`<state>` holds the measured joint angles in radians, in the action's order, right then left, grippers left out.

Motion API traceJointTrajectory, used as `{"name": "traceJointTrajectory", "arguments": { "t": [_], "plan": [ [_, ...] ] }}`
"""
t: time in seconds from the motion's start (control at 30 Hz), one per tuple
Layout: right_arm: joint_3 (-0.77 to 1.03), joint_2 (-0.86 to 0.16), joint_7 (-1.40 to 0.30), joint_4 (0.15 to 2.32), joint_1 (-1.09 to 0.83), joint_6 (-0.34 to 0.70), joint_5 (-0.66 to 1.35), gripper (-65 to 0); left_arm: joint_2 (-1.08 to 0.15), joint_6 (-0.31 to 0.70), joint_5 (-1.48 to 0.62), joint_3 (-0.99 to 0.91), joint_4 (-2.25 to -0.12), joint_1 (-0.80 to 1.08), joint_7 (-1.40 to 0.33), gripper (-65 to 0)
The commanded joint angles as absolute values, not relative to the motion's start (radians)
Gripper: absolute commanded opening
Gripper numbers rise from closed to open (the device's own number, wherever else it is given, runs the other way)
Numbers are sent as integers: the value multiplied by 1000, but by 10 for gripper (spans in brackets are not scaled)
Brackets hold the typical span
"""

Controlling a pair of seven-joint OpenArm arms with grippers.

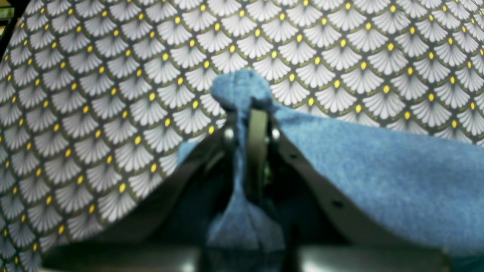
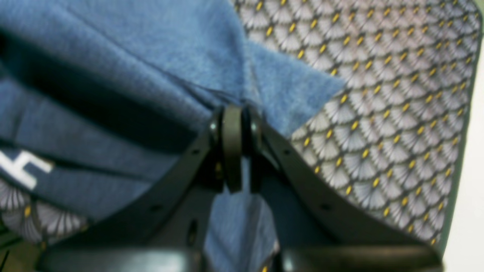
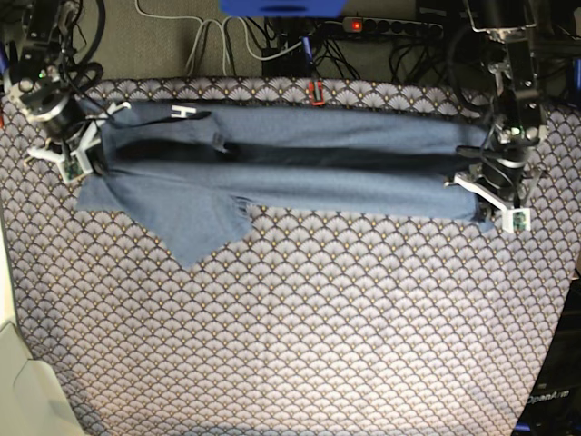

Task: Fold the T-shirt properly
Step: 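Lift the hem corners and pull them toward the collar with both grippers, then lower the hem onto the collar edge and release with both grippers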

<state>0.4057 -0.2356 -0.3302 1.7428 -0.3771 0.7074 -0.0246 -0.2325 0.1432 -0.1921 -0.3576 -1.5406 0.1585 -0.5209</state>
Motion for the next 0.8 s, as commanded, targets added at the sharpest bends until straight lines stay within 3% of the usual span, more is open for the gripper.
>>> {"name": "traceJointTrajectory", "arguments": {
  "t": [0.0,0.2,0.77],
  "plan": [
    [418,-252,-312,1764,-375,698,-16,-650,-248,139,-193,-363,-1560,159,-498,-637],
    [503,-246,-315,1761,-375,698,-16,-650,-249,140,-188,-363,-1561,179,-498,-637],
    [496,-205,-317,1755,-418,698,-15,-650,-248,140,-183,-441,-1547,197,-498,-633]
  ]
}}
